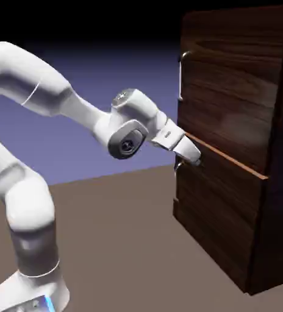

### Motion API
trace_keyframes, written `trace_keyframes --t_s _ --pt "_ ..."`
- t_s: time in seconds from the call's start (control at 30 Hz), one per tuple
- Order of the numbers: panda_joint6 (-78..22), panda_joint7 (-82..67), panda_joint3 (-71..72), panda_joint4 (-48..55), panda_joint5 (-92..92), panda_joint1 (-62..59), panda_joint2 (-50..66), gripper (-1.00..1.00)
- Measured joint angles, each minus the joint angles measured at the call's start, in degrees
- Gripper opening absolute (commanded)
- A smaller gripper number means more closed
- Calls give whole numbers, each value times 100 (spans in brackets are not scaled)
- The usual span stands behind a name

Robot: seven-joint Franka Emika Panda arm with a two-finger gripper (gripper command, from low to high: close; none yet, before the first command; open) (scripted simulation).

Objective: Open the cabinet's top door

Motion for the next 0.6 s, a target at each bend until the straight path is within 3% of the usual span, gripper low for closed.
trace_keyframes --t_s 0.6 --pt "174 -2683 2150 1139 4486 -1669 -924 100"
